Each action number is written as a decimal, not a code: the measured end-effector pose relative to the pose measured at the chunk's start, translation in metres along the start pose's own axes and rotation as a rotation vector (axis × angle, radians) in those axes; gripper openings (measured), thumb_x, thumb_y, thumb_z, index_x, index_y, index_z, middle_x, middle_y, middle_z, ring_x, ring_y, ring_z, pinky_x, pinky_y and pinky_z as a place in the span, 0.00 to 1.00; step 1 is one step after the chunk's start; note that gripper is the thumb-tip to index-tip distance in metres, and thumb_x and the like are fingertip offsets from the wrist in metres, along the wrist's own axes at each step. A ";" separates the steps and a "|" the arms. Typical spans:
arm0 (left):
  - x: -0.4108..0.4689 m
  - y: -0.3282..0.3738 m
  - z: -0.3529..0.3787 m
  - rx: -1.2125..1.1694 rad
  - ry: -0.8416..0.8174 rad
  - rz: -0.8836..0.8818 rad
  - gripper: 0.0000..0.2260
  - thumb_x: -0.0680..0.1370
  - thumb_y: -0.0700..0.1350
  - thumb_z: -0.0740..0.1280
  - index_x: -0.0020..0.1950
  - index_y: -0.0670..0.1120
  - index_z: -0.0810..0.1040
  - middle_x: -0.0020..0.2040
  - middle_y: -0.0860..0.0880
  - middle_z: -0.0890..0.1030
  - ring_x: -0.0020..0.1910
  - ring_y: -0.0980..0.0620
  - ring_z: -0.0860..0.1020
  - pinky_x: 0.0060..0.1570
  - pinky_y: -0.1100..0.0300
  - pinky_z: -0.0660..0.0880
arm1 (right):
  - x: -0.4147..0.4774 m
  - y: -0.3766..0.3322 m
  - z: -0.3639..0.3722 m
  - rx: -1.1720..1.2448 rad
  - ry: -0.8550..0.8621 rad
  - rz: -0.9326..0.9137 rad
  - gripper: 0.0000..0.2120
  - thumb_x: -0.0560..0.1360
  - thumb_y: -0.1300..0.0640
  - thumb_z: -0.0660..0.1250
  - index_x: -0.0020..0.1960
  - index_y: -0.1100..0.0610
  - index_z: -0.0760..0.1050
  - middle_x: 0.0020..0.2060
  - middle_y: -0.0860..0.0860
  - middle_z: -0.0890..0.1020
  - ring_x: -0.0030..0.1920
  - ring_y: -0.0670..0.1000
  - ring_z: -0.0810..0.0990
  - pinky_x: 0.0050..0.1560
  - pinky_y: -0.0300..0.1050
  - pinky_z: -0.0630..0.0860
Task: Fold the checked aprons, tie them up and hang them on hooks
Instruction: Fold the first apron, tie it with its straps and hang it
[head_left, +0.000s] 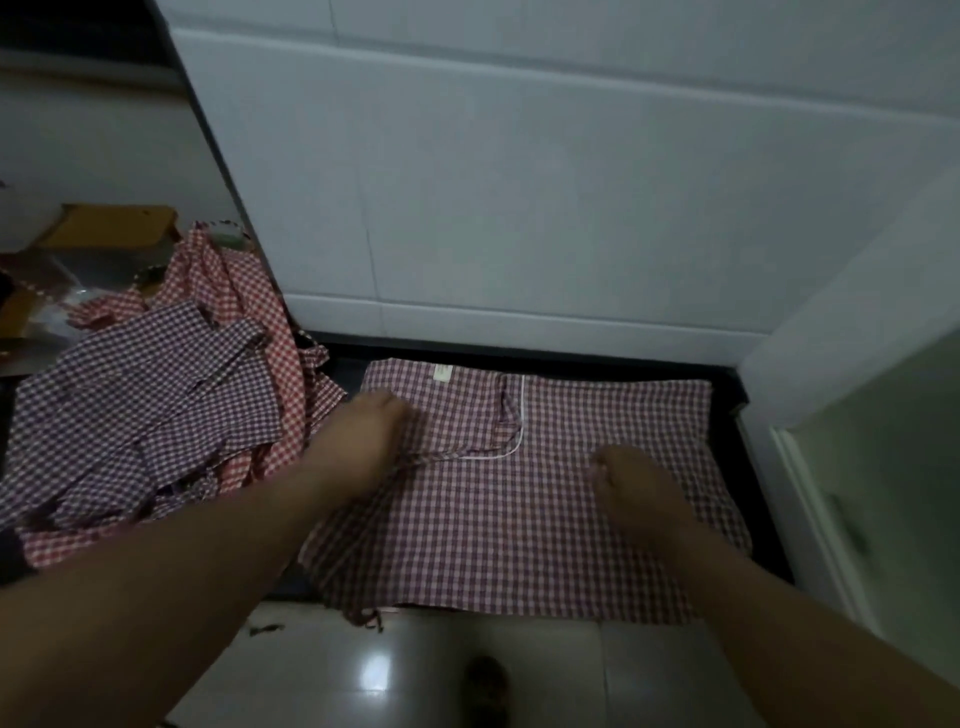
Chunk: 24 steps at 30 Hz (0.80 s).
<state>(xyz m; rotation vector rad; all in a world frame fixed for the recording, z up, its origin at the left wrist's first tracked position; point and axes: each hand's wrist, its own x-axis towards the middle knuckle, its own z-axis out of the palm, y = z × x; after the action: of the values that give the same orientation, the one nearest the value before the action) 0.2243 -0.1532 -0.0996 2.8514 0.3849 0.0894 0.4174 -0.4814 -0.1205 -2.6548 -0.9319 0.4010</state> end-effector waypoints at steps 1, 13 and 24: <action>0.020 -0.005 -0.002 0.031 -0.025 -0.033 0.11 0.80 0.45 0.65 0.62 0.48 0.79 0.58 0.44 0.79 0.56 0.41 0.77 0.54 0.49 0.75 | 0.014 0.020 -0.010 -0.014 -0.004 0.032 0.13 0.84 0.51 0.59 0.45 0.54 0.77 0.43 0.49 0.79 0.43 0.49 0.77 0.50 0.51 0.78; 0.139 -0.035 0.013 0.359 -0.551 -0.159 0.37 0.77 0.62 0.70 0.80 0.49 0.60 0.73 0.44 0.71 0.70 0.42 0.74 0.66 0.49 0.72 | 0.137 0.115 -0.062 -0.382 -0.245 -0.032 0.19 0.81 0.43 0.64 0.65 0.54 0.73 0.59 0.55 0.78 0.57 0.57 0.77 0.59 0.53 0.75; 0.140 -0.023 -0.015 0.187 -0.568 -0.162 0.12 0.75 0.49 0.75 0.52 0.49 0.74 0.56 0.45 0.82 0.48 0.48 0.76 0.46 0.57 0.71 | 0.156 0.110 -0.086 -0.285 -0.469 -0.086 0.23 0.66 0.34 0.61 0.43 0.53 0.76 0.44 0.47 0.80 0.46 0.48 0.78 0.47 0.42 0.71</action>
<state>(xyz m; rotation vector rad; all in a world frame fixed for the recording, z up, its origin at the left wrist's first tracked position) 0.3515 -0.0908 -0.0876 2.8380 0.5119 -0.8035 0.6263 -0.4797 -0.1071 -2.8120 -1.3200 0.9640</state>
